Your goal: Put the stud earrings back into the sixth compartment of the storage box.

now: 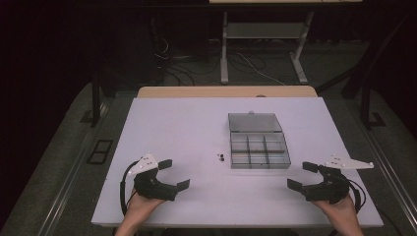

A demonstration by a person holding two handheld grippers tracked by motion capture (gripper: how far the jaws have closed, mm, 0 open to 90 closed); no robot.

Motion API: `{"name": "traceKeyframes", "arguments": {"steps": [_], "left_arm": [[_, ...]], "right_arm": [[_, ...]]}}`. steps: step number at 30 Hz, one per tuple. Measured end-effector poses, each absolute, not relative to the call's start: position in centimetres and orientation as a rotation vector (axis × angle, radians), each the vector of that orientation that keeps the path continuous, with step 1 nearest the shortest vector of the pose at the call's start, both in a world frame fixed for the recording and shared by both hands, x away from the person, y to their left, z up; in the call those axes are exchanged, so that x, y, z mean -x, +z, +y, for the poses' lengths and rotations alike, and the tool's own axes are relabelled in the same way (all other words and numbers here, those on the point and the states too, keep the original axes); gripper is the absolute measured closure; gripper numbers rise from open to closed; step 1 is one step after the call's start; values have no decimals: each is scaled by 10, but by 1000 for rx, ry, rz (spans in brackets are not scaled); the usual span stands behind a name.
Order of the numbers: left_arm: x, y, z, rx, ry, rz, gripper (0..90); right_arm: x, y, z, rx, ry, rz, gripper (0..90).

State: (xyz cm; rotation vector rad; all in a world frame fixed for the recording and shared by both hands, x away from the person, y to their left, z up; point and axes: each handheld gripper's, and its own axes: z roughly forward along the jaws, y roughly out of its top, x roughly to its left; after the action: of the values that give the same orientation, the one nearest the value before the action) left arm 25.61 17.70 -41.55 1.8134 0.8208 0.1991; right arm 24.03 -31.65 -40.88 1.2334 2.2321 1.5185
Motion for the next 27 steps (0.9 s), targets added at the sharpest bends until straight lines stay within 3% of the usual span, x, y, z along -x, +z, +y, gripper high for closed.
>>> {"name": "traceKeyframes", "arguments": {"steps": [27], "left_arm": [[-252,-408,170,-1836,215,795,0]], "right_arm": [[-243,-409,-306,-1200,1468,2333,7]]}}
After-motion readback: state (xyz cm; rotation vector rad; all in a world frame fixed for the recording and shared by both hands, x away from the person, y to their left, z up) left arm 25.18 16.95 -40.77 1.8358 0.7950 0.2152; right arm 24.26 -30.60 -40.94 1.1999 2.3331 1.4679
